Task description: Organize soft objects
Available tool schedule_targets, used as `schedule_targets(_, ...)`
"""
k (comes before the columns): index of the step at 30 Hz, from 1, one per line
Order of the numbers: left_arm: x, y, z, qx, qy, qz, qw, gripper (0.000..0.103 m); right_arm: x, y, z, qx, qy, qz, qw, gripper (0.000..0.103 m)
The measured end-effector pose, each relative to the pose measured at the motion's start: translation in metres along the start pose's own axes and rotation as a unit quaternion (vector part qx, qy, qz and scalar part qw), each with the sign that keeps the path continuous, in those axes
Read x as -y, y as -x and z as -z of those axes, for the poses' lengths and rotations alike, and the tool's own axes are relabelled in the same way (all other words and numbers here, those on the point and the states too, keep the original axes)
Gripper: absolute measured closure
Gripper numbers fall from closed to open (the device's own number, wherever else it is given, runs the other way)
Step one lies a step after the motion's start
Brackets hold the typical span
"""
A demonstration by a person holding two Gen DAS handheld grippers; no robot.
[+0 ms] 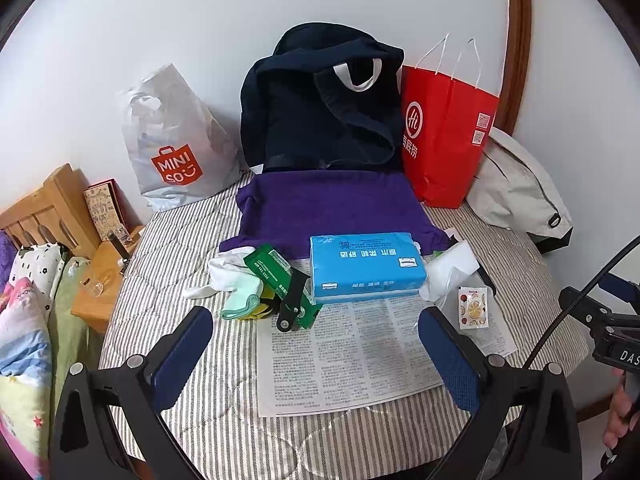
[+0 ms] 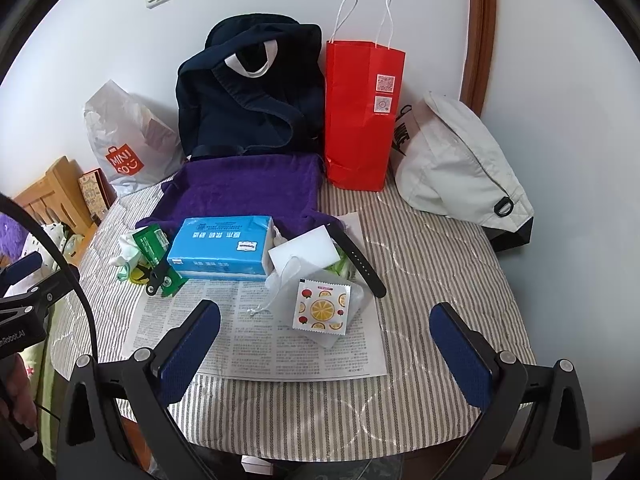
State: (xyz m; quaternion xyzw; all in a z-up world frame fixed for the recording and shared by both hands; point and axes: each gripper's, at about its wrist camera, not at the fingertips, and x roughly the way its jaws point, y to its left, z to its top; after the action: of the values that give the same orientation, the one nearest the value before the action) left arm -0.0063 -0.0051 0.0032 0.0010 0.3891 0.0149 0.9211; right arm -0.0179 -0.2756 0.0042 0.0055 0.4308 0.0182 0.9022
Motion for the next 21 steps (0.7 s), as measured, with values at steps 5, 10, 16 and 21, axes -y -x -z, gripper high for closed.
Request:
schedule_targets(5,0.0009,0.0001,-0.0026,-0.001,-0.003,0.001,1.0000,0.000,0.0003,0.0002,0.0000,-0.002,-0.001,0.000,1.000,0.000)
schedule_targets(10,0.0020,-0.0003,-0.0024,0.000,-0.004,0.001,1.0000,0.000,0.0004,-0.0005,-0.0005,-0.002,-0.001,0.000,1.000,0.000)
schedule_targets(16,0.0036,-0.0015,-0.0033,0.000,-0.005,0.000,1.0000,0.000,0.0014,0.0000,0.0004,-0.001,-0.004,-0.002,1.000,0.000)
schedule_targets(21,0.0032,-0.0028,-0.0027,-0.001,-0.004,0.002,1.0000,0.000,0.0019,-0.0020,0.0001,-0.001,-0.001,-0.004,1.000,0.000)
